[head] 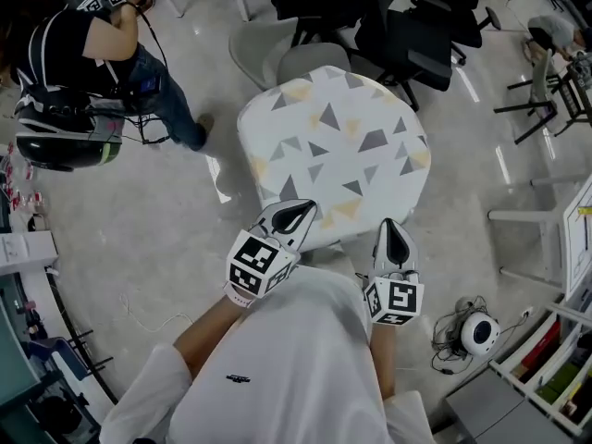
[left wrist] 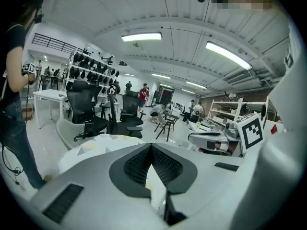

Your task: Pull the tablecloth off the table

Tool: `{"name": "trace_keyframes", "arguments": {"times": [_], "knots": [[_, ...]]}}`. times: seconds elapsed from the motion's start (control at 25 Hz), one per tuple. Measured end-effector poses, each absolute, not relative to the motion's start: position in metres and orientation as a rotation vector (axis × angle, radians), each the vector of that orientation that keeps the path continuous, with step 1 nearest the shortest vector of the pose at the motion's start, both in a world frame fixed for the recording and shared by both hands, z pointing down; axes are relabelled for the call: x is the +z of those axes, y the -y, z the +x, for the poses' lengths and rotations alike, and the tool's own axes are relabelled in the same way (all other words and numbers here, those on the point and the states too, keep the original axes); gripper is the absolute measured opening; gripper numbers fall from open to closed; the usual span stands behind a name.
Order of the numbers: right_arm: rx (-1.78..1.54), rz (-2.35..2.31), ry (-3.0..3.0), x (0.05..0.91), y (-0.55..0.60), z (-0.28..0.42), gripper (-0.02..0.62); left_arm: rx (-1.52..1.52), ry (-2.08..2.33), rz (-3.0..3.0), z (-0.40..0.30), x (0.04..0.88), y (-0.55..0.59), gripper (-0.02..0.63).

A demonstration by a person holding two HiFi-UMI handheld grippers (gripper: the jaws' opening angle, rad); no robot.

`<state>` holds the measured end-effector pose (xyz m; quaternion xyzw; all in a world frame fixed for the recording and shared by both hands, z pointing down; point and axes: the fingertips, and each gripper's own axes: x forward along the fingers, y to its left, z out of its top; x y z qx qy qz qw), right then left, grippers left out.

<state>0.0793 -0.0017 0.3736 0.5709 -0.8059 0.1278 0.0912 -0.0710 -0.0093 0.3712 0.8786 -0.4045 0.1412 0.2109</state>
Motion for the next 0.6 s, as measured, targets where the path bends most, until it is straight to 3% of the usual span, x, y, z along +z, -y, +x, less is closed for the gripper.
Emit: {"name": "trace_keyframes", "arguments": {"times": [0.6], "knots": [[0.432,1.588,2.4,0.406,0.107,0.129,0.027,0.47,1.111,2.39,-0.01,0.398,0.107,0.006]]}}
